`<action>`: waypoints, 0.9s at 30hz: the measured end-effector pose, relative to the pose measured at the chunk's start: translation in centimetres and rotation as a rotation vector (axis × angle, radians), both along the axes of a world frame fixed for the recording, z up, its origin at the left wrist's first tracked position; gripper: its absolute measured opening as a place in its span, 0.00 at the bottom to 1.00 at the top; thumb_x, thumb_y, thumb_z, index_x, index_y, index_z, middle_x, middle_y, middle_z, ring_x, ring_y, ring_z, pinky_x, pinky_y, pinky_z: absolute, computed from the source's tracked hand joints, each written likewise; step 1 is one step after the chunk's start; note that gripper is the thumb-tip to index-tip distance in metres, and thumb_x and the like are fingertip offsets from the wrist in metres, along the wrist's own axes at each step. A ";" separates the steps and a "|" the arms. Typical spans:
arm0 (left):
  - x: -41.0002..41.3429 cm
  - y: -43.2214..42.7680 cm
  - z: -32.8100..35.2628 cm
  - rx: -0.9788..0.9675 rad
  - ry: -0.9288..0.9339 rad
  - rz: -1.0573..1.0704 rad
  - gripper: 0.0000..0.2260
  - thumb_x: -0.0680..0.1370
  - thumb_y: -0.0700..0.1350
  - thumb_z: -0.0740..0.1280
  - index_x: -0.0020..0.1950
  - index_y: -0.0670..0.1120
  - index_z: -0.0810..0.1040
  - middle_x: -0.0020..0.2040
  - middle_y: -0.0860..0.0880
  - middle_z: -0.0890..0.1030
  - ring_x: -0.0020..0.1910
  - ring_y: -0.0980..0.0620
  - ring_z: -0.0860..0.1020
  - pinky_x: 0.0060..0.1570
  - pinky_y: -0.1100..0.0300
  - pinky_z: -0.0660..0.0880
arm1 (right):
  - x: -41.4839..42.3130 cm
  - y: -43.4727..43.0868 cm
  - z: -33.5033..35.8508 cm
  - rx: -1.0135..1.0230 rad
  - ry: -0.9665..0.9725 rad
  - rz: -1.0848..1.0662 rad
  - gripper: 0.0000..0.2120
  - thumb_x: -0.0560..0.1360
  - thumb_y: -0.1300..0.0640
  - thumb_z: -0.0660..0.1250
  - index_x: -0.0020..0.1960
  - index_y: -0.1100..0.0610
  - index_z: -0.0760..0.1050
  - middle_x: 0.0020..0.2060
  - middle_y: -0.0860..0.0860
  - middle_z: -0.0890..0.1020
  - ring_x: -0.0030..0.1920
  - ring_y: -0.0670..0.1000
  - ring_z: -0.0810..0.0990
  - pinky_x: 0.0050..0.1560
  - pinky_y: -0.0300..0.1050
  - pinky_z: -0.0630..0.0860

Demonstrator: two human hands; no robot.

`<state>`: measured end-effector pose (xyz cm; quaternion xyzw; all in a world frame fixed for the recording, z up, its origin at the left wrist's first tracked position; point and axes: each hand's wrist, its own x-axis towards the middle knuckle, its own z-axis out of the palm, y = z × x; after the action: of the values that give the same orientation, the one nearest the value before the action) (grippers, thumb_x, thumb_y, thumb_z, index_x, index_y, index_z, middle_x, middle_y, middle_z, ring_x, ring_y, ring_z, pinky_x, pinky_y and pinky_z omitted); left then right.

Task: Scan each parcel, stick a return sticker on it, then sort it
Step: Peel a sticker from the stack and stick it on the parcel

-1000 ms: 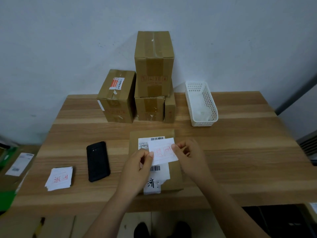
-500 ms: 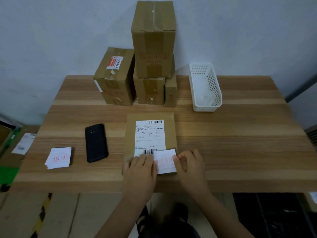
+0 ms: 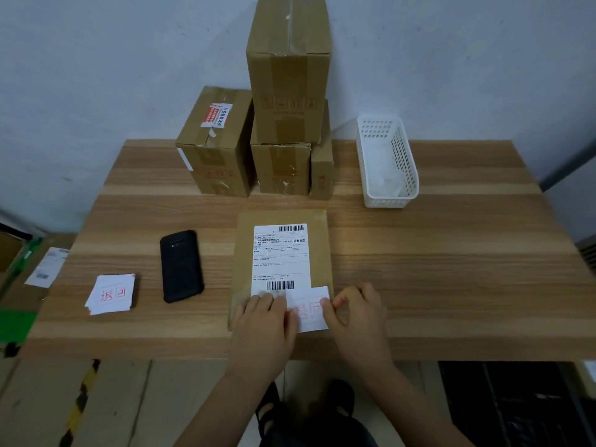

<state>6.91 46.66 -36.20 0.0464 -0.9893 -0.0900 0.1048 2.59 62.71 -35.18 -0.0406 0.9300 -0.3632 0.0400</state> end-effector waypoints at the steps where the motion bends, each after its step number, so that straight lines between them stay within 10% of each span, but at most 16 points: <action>1: 0.0 -0.2 0.0 0.021 -0.003 -0.003 0.14 0.75 0.53 0.57 0.38 0.46 0.77 0.36 0.48 0.77 0.38 0.46 0.77 0.39 0.53 0.71 | 0.0 0.1 0.0 -0.009 0.011 -0.018 0.14 0.74 0.48 0.69 0.38 0.49 0.66 0.42 0.44 0.69 0.46 0.46 0.69 0.44 0.34 0.61; 7: 0.1 -1.2 0.5 0.163 0.095 -0.033 0.10 0.75 0.54 0.61 0.40 0.49 0.67 0.40 0.50 0.72 0.40 0.50 0.71 0.40 0.57 0.68 | -0.4 0.6 -0.1 -0.055 0.026 0.024 0.11 0.74 0.49 0.71 0.47 0.47 0.68 0.49 0.42 0.70 0.53 0.45 0.69 0.48 0.35 0.66; 13: 0.9 -0.7 -1.6 0.116 0.054 -0.272 0.22 0.82 0.50 0.55 0.74 0.43 0.67 0.74 0.46 0.68 0.73 0.48 0.65 0.70 0.51 0.63 | -0.2 0.4 -2.1 0.205 0.247 0.386 0.23 0.82 0.46 0.50 0.73 0.53 0.66 0.75 0.48 0.64 0.76 0.49 0.56 0.70 0.49 0.56; 27: 1.2 -0.8 -2.0 0.057 -0.150 -0.306 0.24 0.83 0.52 0.50 0.76 0.42 0.63 0.76 0.45 0.63 0.75 0.47 0.63 0.71 0.50 0.58 | 0.1 0.8 -2.9 0.395 0.153 0.525 0.29 0.83 0.40 0.42 0.78 0.54 0.52 0.78 0.50 0.55 0.78 0.52 0.51 0.72 0.55 0.52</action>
<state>8.15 45.83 -38.16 -0.0953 -0.9869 -0.1294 0.0145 2.68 63.51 -38.06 -0.2975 0.9404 -0.1492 0.0692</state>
